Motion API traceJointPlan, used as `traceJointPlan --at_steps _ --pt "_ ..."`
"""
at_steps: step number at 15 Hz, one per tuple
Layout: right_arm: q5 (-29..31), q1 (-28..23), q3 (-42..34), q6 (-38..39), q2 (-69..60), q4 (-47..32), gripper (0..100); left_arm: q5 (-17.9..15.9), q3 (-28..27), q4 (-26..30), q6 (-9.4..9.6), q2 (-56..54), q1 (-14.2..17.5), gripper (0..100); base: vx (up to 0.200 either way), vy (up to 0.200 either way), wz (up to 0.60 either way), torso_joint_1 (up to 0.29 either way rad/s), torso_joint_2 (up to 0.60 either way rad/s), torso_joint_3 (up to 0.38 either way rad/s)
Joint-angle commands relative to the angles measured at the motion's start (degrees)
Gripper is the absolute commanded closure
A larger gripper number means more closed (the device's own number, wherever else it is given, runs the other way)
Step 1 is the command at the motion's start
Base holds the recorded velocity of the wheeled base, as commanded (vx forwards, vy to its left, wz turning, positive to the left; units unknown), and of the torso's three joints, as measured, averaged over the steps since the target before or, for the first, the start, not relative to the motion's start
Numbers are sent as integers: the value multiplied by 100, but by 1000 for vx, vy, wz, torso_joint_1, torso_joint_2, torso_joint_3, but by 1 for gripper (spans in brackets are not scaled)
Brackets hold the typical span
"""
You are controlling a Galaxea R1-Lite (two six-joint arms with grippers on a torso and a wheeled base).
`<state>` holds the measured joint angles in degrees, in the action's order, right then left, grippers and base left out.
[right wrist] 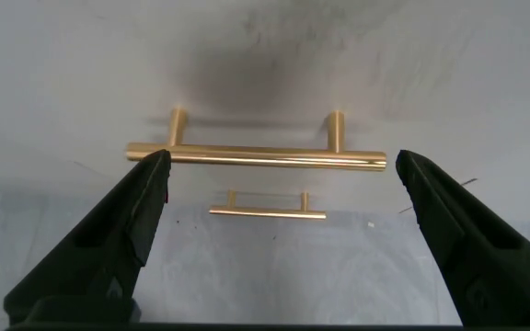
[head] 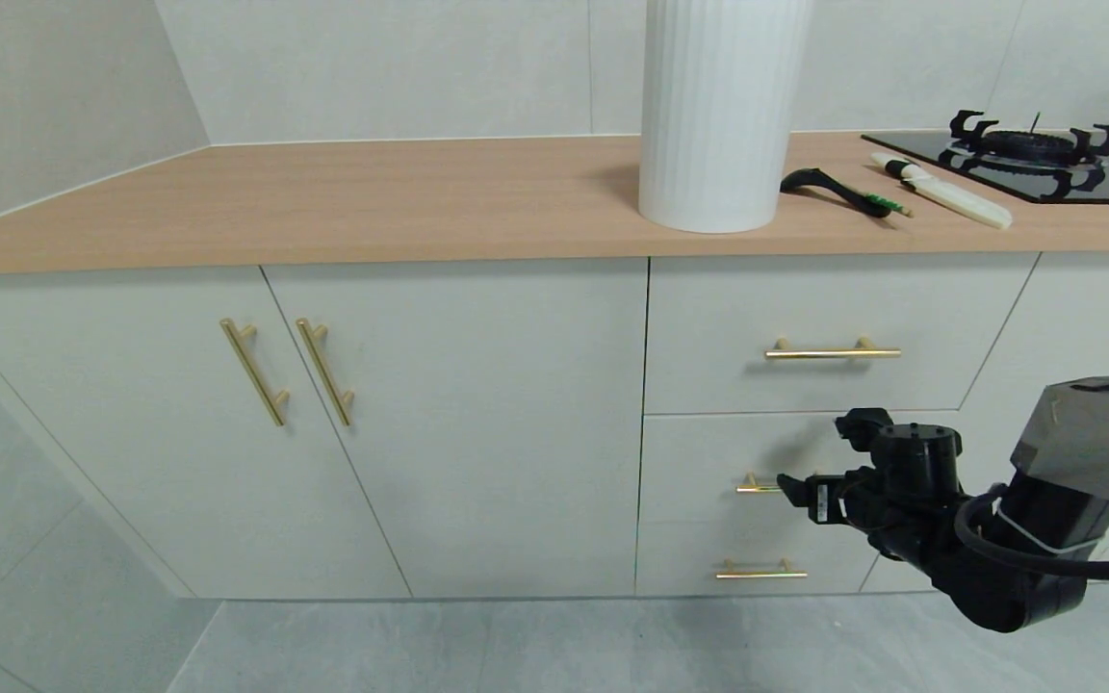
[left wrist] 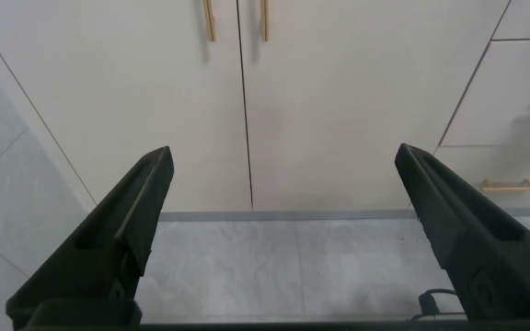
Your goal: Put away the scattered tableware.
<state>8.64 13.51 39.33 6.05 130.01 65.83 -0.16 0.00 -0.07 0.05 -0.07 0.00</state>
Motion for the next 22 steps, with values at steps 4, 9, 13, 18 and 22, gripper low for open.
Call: traceJointPlan --at_steps 4,9,13,18,22 --pt "15 -24 286 37 411 26 0 -2 0 -1 -5 7 0 0 0 0 0 0 0 0" --pt "261 -32 550 81 762 237 0 -2 0 -1 -5 7 0 0 0 0 0 0 0 0" --pt "296 -32 822 81 973 273 0 -2 0 -1 -5 7 0 0 0 0 0 0 0 0" --pt "305 -32 831 55 1105 229 0 -2 0 -1 4 7 0 0 0 0 0 0 0 0" --pt "296 -32 734 28 1096 220 0 -2 0 -1 -5 7 0 0 0 0 0 0 0 0"
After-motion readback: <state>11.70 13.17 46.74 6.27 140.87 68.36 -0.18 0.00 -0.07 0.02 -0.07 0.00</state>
